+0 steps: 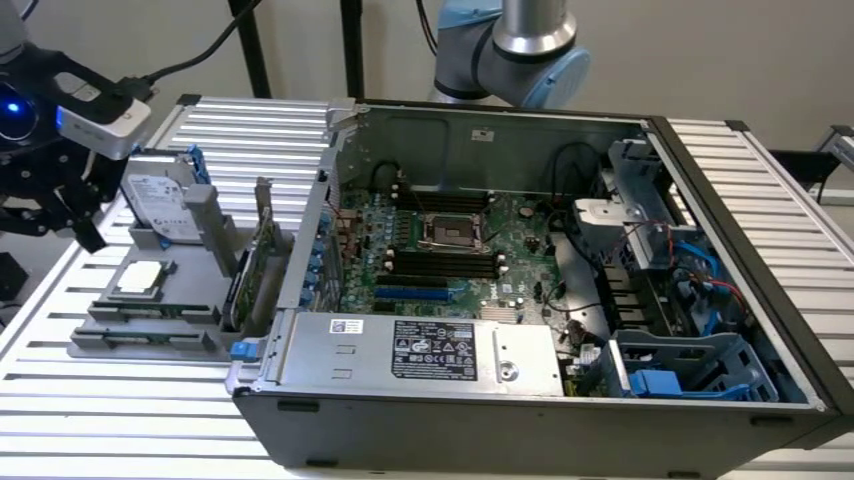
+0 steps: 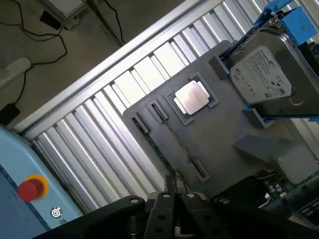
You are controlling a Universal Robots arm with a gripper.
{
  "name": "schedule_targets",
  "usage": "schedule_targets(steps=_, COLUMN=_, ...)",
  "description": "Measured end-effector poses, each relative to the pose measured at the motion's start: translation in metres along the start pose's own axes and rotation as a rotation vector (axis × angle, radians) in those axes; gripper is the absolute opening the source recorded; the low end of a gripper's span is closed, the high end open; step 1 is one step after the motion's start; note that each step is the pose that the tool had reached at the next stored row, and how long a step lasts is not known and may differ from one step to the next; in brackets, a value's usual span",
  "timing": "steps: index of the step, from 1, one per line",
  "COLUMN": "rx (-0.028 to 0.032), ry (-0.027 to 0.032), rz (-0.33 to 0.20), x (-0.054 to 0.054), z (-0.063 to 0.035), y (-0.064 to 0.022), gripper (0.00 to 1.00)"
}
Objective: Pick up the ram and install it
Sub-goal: 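Pick up the ram and move it above insertion slot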
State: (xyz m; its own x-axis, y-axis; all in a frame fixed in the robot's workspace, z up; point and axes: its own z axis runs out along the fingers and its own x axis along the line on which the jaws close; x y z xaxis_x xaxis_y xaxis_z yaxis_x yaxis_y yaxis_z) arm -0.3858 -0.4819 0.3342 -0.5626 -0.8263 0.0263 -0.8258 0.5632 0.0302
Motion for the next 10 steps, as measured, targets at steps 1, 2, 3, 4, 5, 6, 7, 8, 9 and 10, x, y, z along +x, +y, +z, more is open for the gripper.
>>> schedule_targets(steps=1, rx=0.0005, ry=0.0006, rz=-0.018, x=0.0000, z=0.0008, y=0.0000, gripper=0.11)
schedule_targets(steps=2, rx=0.0010, ry=0.0011, rz=-0.036, x=0.0000, z=0.0015, y=0.0000, gripper=0.11)
schedule_targets(steps=3, rx=0.0015, ry=0.0017, rz=-0.054, x=0.0000, z=0.0023, y=-0.0001, gripper=0.11)
schedule_targets(steps=4, rx=0.0020, ry=0.0021, rz=-0.072, x=-0.0001, z=0.0031, y=-0.0001, gripper=0.11)
schedule_targets(steps=5, rx=0.0024, ry=0.0028, rz=-0.090, x=-0.0001, z=0.0038, y=-0.0001, gripper=0.11)
schedule_targets(steps=6, rx=0.0029, ry=0.0033, rz=-0.108, x=-0.0001, z=0.0046, y=-0.0001, gripper=0.11)
schedule_targets(steps=7, rx=0.0033, ry=0.0039, rz=-0.126, x=-0.0001, z=0.0053, y=-0.0002, gripper=0.11)
schedule_targets(steps=8, rx=0.0038, ry=0.0045, rz=-0.145, x=-0.0001, z=0.0061, y=-0.0002, gripper=0.11)
schedule_targets(steps=9, rx=0.0043, ry=0.0050, rz=-0.163, x=-0.0002, z=0.0069, y=-0.0002, gripper=0.11)
schedule_targets(steps=10, rx=0.0047, ry=0.0055, rz=-0.181, x=-0.0002, z=0.0076, y=-0.0002, gripper=0.11)
